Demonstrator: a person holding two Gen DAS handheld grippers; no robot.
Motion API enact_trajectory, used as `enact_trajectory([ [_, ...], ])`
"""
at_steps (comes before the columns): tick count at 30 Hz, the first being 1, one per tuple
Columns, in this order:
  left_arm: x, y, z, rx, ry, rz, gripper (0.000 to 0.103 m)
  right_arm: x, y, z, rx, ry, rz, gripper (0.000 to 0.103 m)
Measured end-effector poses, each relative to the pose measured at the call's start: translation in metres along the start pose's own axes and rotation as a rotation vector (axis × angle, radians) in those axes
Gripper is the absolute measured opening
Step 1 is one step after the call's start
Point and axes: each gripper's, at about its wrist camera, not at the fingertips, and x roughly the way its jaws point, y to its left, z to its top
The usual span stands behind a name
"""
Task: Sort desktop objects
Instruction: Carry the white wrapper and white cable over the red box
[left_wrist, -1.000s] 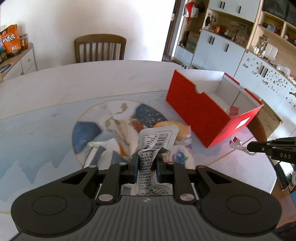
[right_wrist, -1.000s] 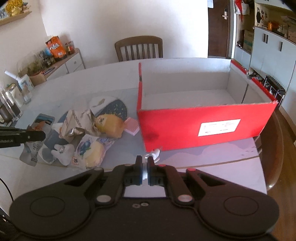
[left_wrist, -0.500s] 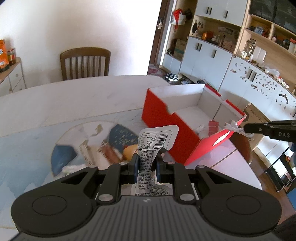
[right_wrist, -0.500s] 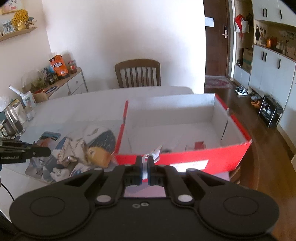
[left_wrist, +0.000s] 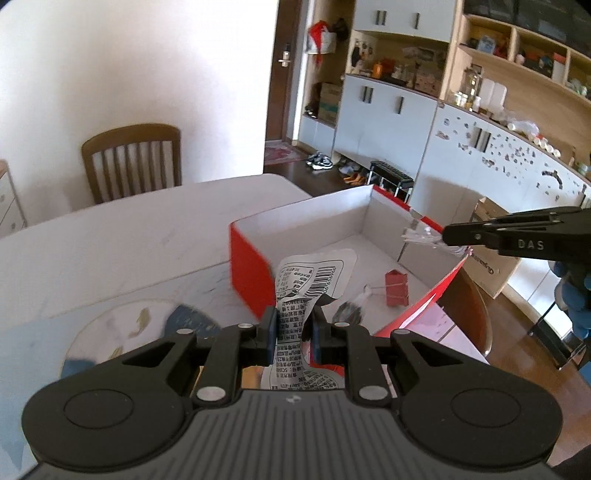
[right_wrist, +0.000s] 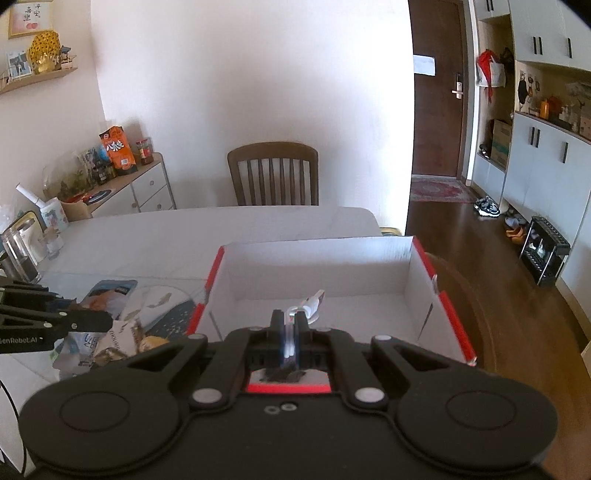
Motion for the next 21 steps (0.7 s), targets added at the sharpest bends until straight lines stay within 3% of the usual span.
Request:
enact_trajectory([
  [10,0.051,-0.037,0.034,0.115,0.021,-0.013,0.017,0.027,-0.03,0.007,0.009,0.031,0.007,0.004],
  [21,0.103,-0.061,0.047,0.23,0.079,-0.014,0.017,0.055,-0.047,0.008,0.013,0.061,0.011,0.004],
])
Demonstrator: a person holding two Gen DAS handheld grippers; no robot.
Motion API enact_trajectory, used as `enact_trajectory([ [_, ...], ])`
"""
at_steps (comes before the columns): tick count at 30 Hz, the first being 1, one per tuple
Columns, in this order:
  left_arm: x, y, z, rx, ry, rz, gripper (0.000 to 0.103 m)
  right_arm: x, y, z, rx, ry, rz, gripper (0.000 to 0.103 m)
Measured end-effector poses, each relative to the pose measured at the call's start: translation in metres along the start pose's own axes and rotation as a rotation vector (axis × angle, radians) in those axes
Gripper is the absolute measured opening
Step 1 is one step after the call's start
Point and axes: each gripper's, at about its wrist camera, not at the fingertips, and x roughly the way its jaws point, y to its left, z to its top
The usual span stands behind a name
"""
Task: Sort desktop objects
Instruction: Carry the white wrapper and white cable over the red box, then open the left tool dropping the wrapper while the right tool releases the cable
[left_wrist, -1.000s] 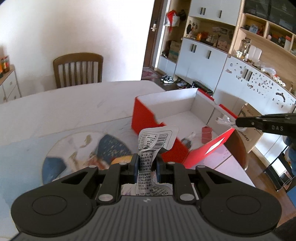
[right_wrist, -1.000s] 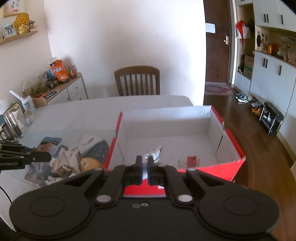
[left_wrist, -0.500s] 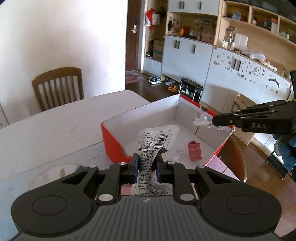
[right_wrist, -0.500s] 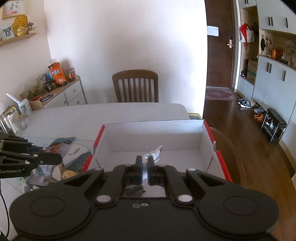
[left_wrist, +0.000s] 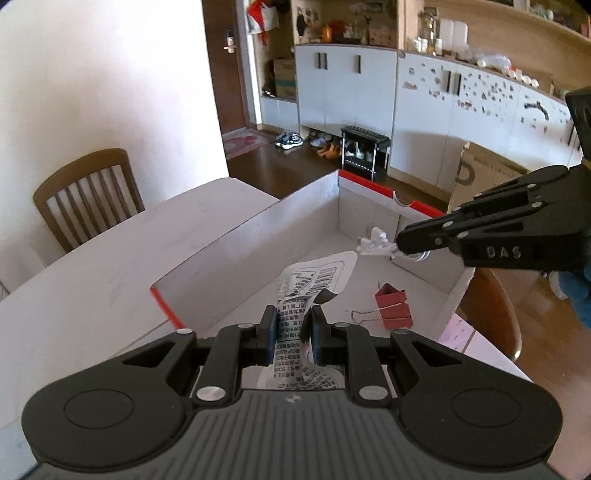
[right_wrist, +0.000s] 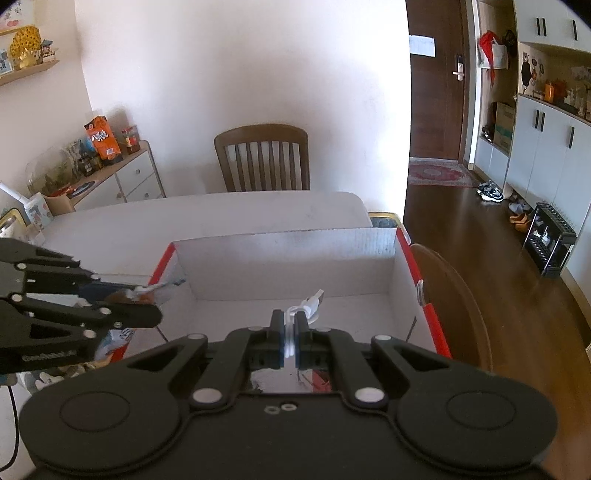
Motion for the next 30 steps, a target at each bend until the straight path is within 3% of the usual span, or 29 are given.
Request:
enact_trajectory([
  [6,0.032,-0.016,0.004,0.084,0.058,0.003,0.017,0.018,-0.006,-0.005,-0.002,0.043,-0.005,0.004],
  [23,0.091,-0.009,0.0,0.092,0.319,-0.013,0.017,0.057,-0.006,-0.022,-0.05,0.179,0.013,0.004],
  [30,0.098,-0.01,-0.006,0.104,0.379,-0.014,0.017,0.062,-0.005,-0.029,-0.066,0.218,0.021,0.004],
])
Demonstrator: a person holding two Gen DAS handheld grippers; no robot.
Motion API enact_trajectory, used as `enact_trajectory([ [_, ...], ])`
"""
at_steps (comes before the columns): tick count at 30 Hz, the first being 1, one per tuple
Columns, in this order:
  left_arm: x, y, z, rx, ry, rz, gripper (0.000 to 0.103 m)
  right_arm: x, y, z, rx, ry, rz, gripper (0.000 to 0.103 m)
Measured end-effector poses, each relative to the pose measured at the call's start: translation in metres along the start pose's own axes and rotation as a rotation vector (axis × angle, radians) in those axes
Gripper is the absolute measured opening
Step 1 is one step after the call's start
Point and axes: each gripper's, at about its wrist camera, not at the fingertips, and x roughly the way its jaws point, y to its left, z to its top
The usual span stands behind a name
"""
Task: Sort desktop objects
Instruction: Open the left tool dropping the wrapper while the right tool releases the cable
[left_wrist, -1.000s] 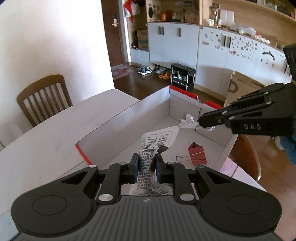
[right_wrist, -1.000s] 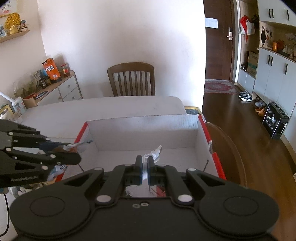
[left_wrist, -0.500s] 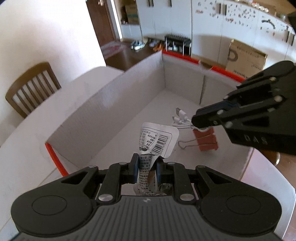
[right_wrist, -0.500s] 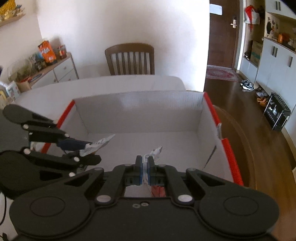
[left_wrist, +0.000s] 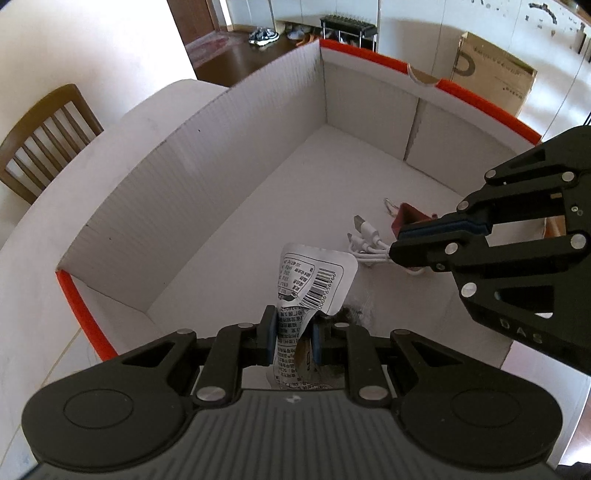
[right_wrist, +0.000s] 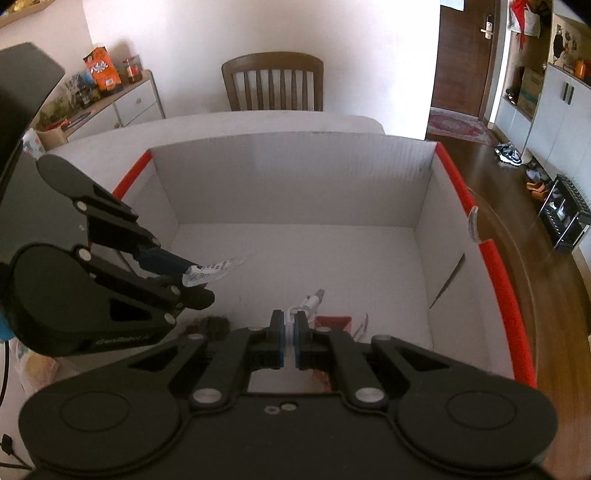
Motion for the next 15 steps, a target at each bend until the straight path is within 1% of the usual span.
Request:
enact_trajectory([
  [4,0.0,-0.001,0.003,-0.011,0.013,0.008,0.017,0.002,0.002,-0.001,-0.008,0.016,0.006,0.005],
  [5,0.0,-0.001,0.003,-0.014,0.01,0.005,0.017,0.003,0.002,-0.002,-0.009,0.02,0.01,0.008],
  [9,-0.003,-0.001,0.004,-0.017,-0.004,0.016,0.017,0.0,0.001,-0.004,-0.01,0.022,0.018,0.014],
  [15,-0.011,0.002,0.004,-0.036,-0.035,0.01,0.018,-0.009,0.0,-0.003,-0.023,0.011,0.032,0.024],
])
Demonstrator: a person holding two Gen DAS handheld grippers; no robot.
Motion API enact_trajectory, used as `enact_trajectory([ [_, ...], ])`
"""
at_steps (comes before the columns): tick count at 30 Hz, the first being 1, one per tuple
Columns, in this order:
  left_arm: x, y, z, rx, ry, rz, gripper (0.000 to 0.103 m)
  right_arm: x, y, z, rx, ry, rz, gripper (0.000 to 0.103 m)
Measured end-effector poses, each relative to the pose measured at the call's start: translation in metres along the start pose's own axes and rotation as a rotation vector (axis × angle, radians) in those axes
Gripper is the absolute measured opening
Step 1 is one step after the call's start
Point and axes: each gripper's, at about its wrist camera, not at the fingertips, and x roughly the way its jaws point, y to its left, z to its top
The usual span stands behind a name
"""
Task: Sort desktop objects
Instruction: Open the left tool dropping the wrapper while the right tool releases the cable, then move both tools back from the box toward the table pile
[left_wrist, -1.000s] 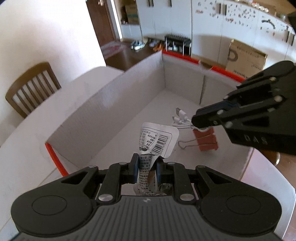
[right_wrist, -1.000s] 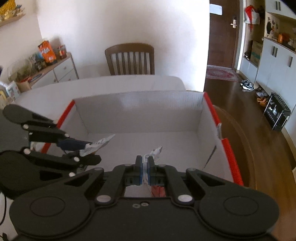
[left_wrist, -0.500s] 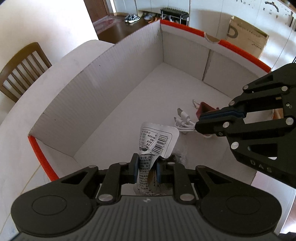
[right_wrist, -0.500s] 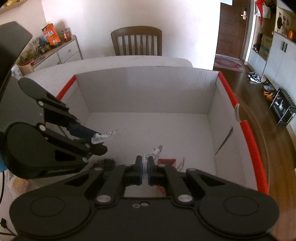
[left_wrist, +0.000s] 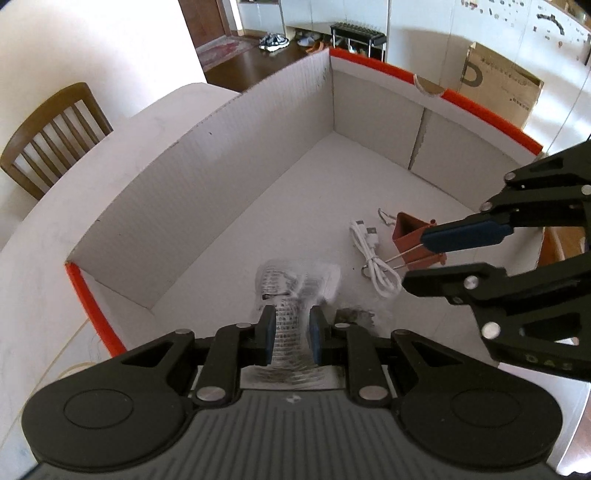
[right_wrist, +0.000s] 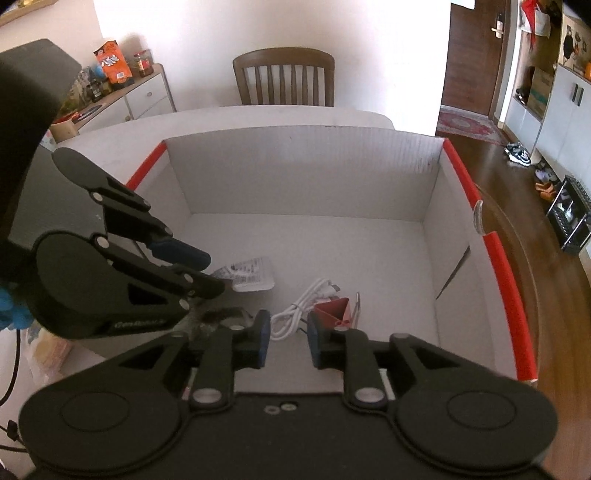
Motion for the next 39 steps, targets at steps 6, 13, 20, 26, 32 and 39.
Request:
enact_trajectory([
  [6,-0.012,0.006,-0.003,-0.032,-0.043,-0.04,0.018,-0.018,-0.002,0.0,-0.014,-0.036,-0.007,0.05],
  [13,-0.035,0.013,-0.012,-0.087,-0.128,-0.058,0.018,-0.041,-0.006,0.0,0.008,-0.089,0.005,0.069],
  [20,-0.052,0.014,-0.022,-0.125,-0.176,-0.066,0.018,-0.061,-0.008,-0.005,0.045,-0.135,0.03,0.081],
  [26,-0.065,0.012,-0.032,-0.116,-0.204,-0.06,0.055,-0.072,-0.001,-0.007,0.06,-0.168,0.032,0.087],
  [32,-0.079,0.011,-0.042,-0.116,-0.24,-0.083,0.067,-0.082,0.006,-0.011,0.077,-0.201,0.016,0.088],
  [39,-0.095,0.021,-0.057,-0.158,-0.273,-0.116,0.068,-0.091,0.019,-0.015,0.105,-0.224,0.001,0.089],
])
